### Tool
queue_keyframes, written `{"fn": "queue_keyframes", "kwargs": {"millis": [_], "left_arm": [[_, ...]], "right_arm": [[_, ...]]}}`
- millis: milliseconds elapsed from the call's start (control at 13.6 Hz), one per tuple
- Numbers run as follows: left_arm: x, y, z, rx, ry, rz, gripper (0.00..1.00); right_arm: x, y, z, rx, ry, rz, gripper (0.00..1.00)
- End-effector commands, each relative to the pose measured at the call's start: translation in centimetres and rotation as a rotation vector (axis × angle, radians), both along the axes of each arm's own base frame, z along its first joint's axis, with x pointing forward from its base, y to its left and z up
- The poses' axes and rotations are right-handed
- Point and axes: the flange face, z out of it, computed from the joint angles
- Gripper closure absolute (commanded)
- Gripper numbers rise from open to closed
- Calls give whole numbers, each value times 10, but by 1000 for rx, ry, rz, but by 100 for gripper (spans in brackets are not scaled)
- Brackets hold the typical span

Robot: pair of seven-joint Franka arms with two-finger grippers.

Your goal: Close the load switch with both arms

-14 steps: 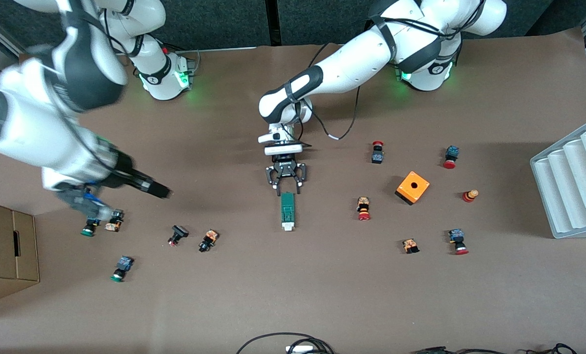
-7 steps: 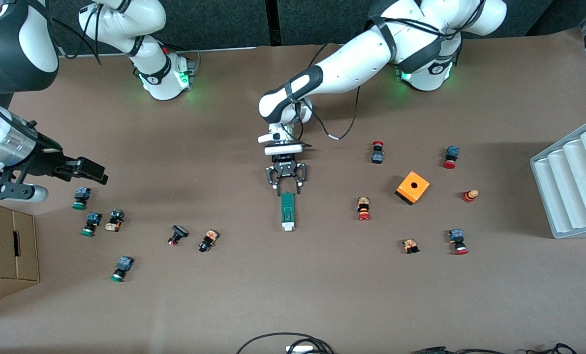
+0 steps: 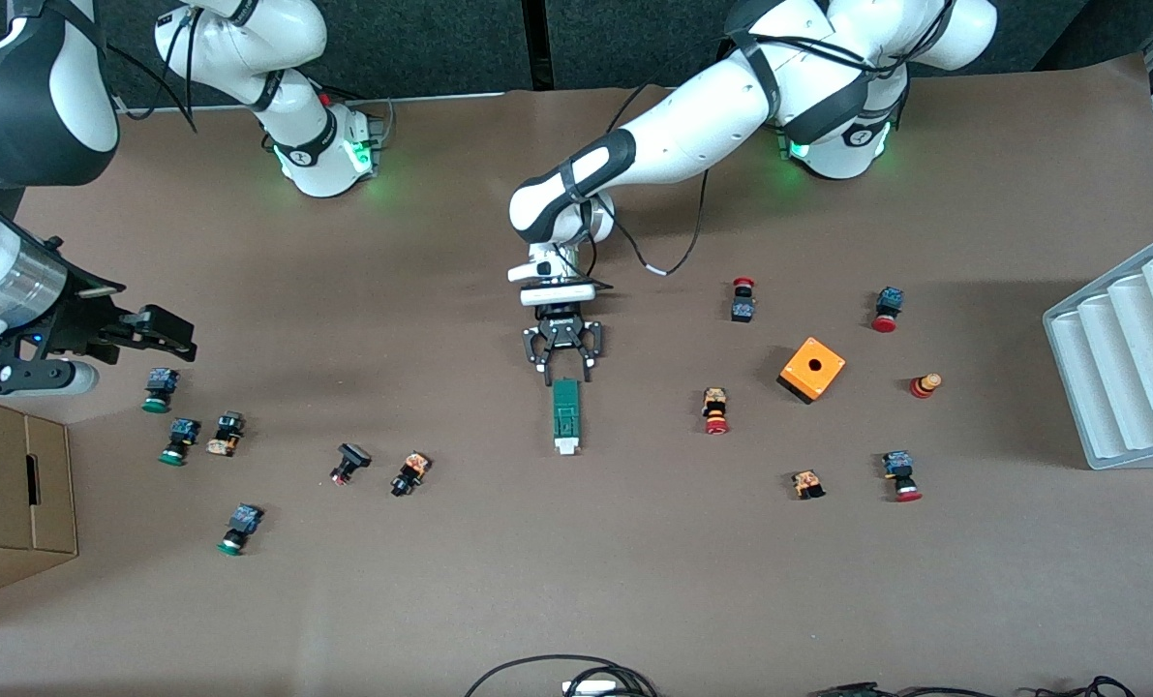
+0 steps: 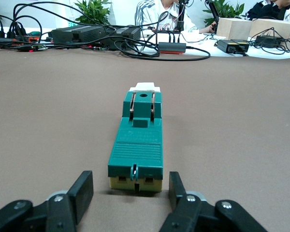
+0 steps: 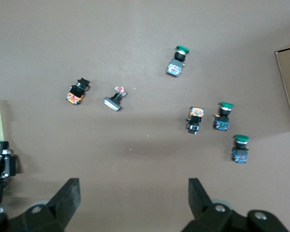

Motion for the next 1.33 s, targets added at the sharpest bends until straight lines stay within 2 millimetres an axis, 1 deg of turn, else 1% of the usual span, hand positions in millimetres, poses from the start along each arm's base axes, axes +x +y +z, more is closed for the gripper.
{"fn": "queue_keyframes", "kwargs": {"millis": [0, 74, 368, 589, 884, 1032, 1105, 1253], "left_arm": [[0, 2, -1, -8, -12, -6, 29], [1, 2, -1, -8, -11, -5, 29], [6, 7, -2, 2, -4, -2, 29], [10, 11, 0, -4, -7, 6, 29], [8, 11, -2, -2, -5, 3, 28], [10, 10, 1, -5, -8, 6, 6], [11, 10, 1, -1, -8, 4, 1], [10, 10, 2, 4, -4, 2, 0]], "right_arm": [[0, -28, 9, -17, -25, 46, 0], [0, -39, 11, -14, -28, 41, 0], [-1, -43, 12, -17, -27, 38, 0], [-1, -40, 12, -18, -23, 38, 0], [-1, -41, 12, -16, -24, 40, 0], [-1, -42, 12, -17, -27, 40, 0], [0, -42, 12, -18, -30, 38, 0], [0, -42, 12, -19, -31, 40, 0]]}}
